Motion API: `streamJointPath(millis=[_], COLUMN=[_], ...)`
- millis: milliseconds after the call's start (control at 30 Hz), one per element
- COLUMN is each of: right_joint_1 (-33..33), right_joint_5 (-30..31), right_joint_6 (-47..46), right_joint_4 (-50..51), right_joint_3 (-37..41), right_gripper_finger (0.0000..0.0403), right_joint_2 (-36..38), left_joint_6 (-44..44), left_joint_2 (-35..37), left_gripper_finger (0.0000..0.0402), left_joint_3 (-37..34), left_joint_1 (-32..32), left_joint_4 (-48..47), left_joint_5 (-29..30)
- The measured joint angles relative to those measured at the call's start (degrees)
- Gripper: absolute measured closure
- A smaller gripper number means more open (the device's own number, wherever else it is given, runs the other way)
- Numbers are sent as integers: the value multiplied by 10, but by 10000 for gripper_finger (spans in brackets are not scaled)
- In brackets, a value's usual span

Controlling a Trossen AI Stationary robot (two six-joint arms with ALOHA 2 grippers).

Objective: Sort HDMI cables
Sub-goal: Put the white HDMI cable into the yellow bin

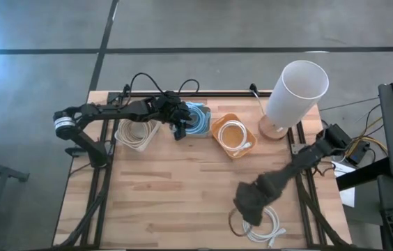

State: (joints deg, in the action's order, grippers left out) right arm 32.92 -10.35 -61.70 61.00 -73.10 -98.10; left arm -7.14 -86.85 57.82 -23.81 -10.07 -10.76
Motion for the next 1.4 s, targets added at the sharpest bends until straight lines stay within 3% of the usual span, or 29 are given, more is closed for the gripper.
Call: streamJointPath(millis=[200, 433, 633, 933, 1100, 1333, 1400], right_joint_1=[48, 50, 58, 84, 88, 87, 84], right_joint_5=[17, 54, 35, 33, 41, 42, 48], right_joint_6=[-64, -76, -115, -119, -131, -133, -120], right_joint_4=[-49, -89, -198, -217, -228, -234, -230], right_joint_3=[45, 118, 170, 194, 209, 192, 178], right_gripper_finger=[244, 224, 226, 237, 270, 373, 385], right_joint_2=[0, 0, 0, 1, 3, 2, 0], left_joint_6=[19, 30, 23, 14, 14, 14, 14], left_joint_2=[0, 0, 0, 0, 0, 0, 0], left_gripper_finger=[229, 229, 229, 229, 229, 229, 229], left_joint_3=[0, 0, 0, 0, 0, 0, 0], left_joint_1=[0, 0, 0, 0, 0, 0, 0], left_joint_4=[0, 0, 0, 0, 0, 0, 0], left_joint_5=[0, 0, 0, 1, 1, 1, 1])
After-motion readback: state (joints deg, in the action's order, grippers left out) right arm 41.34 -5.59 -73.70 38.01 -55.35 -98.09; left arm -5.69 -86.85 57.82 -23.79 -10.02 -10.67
